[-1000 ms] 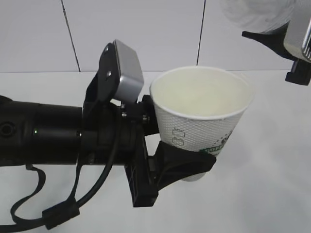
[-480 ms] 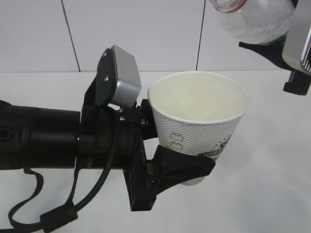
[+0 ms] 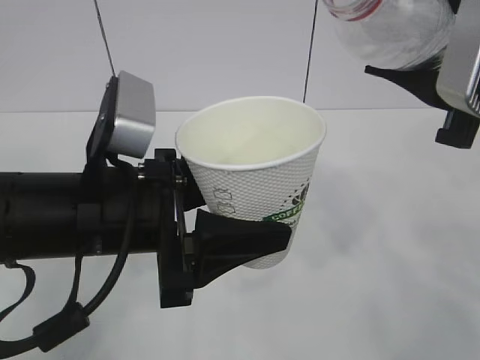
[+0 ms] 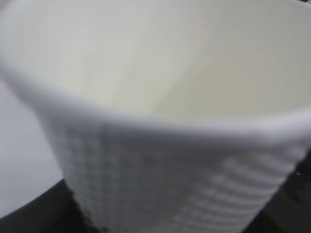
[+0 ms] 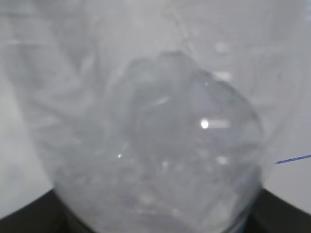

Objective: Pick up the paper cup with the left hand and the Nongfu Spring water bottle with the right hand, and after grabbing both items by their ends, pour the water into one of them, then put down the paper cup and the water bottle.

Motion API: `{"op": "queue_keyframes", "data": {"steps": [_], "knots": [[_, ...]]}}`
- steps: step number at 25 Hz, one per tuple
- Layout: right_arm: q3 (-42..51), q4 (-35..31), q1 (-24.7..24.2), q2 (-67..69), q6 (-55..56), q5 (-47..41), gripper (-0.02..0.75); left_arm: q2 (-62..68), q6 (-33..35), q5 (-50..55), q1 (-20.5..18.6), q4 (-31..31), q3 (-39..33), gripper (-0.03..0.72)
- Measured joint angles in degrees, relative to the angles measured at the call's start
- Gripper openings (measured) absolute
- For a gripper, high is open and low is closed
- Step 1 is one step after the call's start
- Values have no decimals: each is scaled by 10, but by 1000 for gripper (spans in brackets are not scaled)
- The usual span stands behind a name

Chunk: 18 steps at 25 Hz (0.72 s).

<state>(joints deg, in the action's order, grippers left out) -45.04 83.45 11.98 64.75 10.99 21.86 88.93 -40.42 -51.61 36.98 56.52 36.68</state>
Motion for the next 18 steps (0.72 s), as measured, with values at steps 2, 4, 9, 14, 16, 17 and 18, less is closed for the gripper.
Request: {"op": "queue_keyframes", "data": {"steps": [2,4,9,14,16,17,18], "knots": [[0,1,0,0,0,1,447,0,3,-4,0,0,0,513],[0,2,0,0,0,3,447,0,5,-5,3,0,0,513],[0,22,3,5,0,6,447,0,23,-3,26,2,0,513],[0,27,6,11,-9,9,447,0,32,4,30,3,0,513],[0,27,6,11,-18,9,447,0,33,4,30,3,0,513],[0,27,6,11,-19,9,447,0,34,4,30,3,0,513],[0,27,6,11,-22,9,447,0,34,4,30,3,0,513]]}}
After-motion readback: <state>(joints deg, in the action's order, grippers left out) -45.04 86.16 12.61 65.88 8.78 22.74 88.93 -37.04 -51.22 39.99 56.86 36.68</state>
